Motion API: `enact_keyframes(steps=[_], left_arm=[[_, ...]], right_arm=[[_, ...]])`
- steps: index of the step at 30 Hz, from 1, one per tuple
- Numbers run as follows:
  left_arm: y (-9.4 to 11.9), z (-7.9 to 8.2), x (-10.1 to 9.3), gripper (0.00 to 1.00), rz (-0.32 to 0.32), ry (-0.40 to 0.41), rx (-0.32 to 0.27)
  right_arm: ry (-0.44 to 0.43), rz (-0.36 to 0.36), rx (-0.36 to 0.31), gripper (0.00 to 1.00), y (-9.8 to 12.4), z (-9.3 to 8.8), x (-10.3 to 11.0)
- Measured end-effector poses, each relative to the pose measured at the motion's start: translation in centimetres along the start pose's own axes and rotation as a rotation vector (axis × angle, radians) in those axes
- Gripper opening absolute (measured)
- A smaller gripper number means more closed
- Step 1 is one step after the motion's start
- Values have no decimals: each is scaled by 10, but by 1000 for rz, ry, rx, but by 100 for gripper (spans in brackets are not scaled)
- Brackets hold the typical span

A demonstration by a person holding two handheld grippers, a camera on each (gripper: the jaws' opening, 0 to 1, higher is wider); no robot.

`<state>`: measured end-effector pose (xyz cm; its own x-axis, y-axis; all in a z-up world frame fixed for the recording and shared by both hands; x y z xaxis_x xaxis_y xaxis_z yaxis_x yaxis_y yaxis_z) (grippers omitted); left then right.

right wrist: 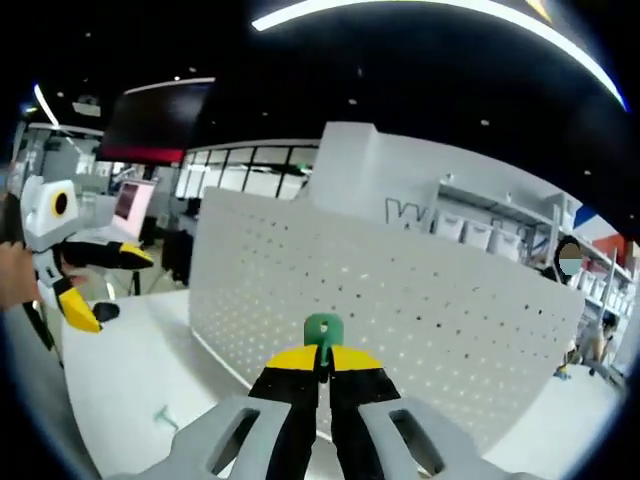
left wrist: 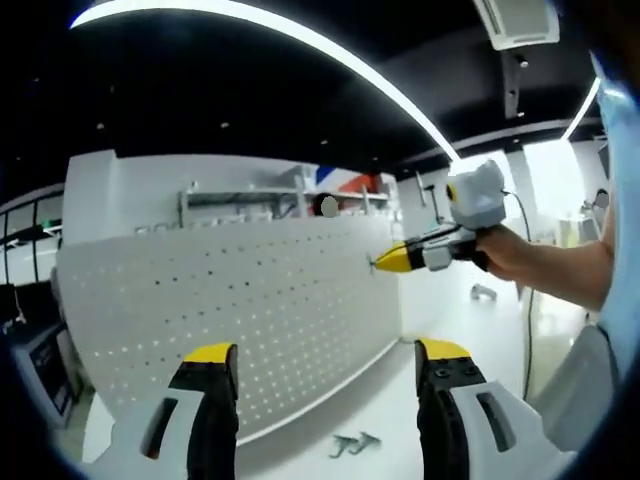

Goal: Insert the hook assembly into the mounting plate slot until the hook locks in place.

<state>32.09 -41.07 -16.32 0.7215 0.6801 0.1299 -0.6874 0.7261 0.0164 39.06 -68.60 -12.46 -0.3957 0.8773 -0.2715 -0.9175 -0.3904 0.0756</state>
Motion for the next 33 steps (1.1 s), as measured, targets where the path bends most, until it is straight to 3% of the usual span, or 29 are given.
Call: enact_keyframes(steps=[11,25,33], left_arm=[[1,-3,0,72,-5,26,-4],[3,-9,-2,70,-12,45,-1],[2,-12,0,69,-10,56,-5]], right_arm=[[-137,-115,-58,1,-22,15,-37],[-195,-187,-88,1,-50,21,-47],[-181,-214,-89,1,-64,22,-48]])
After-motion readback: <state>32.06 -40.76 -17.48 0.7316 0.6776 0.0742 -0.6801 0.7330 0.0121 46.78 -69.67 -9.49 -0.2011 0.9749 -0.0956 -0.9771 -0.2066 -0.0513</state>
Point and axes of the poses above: the point that each gripper's makers call its tool centre point, and the gripper's own axes: y roughly backward along the fingers, x roughly to its left, z roughly out of its top, the point moved 10 cm from there along y, roughly backward along the fingers, and after that the axes turned 5 degrees about -z, right-handed, at the moved point
